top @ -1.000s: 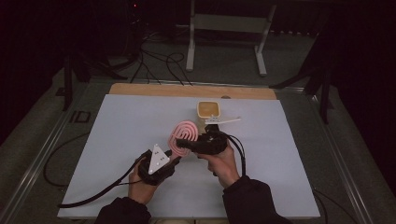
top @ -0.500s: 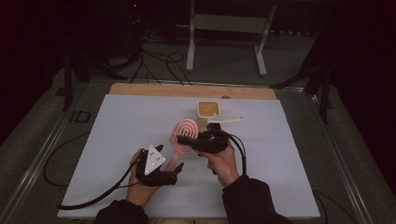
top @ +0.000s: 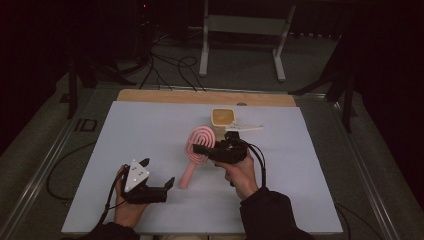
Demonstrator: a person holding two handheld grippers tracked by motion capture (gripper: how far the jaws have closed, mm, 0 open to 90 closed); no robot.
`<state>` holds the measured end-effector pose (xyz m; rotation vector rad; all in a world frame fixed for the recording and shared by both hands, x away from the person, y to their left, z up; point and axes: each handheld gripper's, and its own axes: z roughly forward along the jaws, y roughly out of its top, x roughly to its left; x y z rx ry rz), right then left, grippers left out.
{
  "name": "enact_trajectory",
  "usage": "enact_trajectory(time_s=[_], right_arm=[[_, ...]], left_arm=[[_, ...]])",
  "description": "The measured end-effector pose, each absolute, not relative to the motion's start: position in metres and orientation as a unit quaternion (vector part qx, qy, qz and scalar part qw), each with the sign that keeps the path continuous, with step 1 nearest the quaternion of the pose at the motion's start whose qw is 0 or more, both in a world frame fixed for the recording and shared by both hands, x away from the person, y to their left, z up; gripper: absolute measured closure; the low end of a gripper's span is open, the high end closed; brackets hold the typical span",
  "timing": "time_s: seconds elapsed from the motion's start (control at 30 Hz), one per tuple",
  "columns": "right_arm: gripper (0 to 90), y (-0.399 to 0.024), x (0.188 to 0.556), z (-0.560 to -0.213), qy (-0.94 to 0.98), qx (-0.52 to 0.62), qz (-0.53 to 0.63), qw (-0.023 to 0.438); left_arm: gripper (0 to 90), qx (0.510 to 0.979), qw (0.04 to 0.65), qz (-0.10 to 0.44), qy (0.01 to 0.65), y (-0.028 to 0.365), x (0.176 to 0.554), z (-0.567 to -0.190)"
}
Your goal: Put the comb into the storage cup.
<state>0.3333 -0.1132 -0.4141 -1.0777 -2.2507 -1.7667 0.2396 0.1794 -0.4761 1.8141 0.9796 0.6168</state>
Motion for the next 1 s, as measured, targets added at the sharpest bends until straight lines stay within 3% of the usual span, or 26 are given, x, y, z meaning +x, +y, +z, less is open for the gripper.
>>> enact_trajectory(time_s=[0.53,1.0], right_arm=[[63.7,-0.109,0.336,-0.408,-0.739,-0.35,-0.575,0.035],[63.7,-0.108,0.344,-0.397,-0.741,-0.354,-0.571,0.025]], left_arm=[[0.0,0.731,0.46,0.262,0.431,0.217,0.22,-0.49],[0.0,0.724,0.454,0.267,0.446,0.219,0.225,-0.497]])
